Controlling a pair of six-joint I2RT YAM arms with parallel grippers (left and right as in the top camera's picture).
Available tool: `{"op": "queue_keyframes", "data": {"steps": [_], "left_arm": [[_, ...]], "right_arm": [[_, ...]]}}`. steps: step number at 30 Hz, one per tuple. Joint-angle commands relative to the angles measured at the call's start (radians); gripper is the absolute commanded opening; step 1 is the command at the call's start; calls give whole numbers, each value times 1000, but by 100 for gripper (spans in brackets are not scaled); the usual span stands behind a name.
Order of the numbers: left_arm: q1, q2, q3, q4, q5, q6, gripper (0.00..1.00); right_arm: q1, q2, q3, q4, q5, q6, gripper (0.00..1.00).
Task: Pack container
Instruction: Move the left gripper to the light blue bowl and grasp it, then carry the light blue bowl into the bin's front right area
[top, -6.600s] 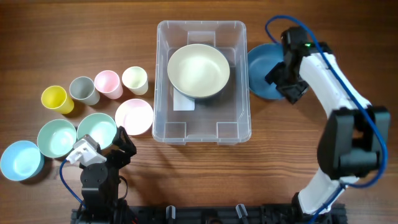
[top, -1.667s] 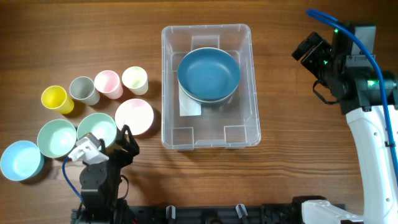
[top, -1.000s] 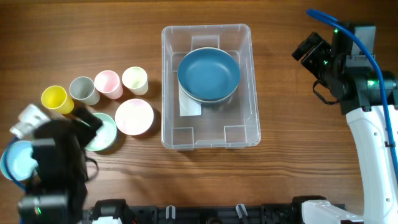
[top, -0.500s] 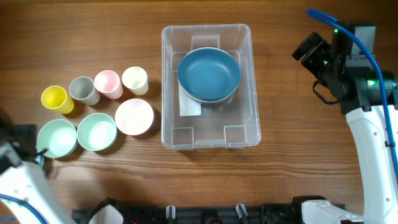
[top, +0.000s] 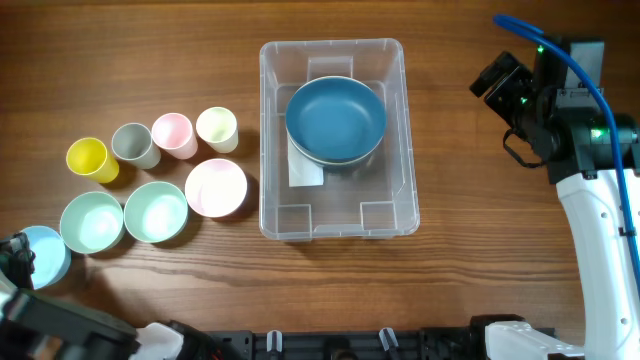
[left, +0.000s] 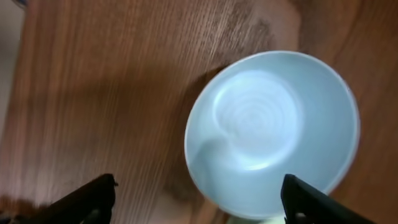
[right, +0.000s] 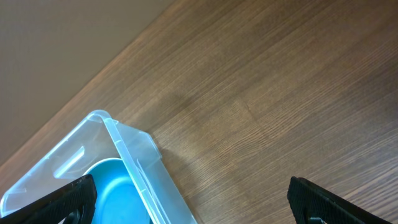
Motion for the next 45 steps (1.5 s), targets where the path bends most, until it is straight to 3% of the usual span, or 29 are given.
{"op": "queue_keyframes", "data": {"steps": [1,8,15,22,24,29,33,38,43,45], "left_arm": [[8,85,12,31,20,45,79],[8,181,12,89,18,75,51],[21,182,12,105,-14,74,4],[87,134,37,96,67,79,4],[92,90,79,95,131,135,4],[42,-24,204,29,445,174,4],[-198,-156,262,-11,533,296,4],[-713,-294,267,-14,507,418,4],[-1233,-274,266,8,174,415,4],[-1373,-237,266,49,113,415,4]], "right_arm": [[-2,0,8,0,18,13,100],[-2,0,8,-1,18,13,99],[-2,0,8,0,18,13,100],[-2,0,8,0,18,13,100],[-2,0,8,0,18,13,100],[-2,0,8,0,18,13,100],[-2,0,8,0,18,13,100],[-2,0,8,0,18,13,99],[-2,0,8,-1,18,13,100],[-2,0,8,-1,18,13,100]]}}
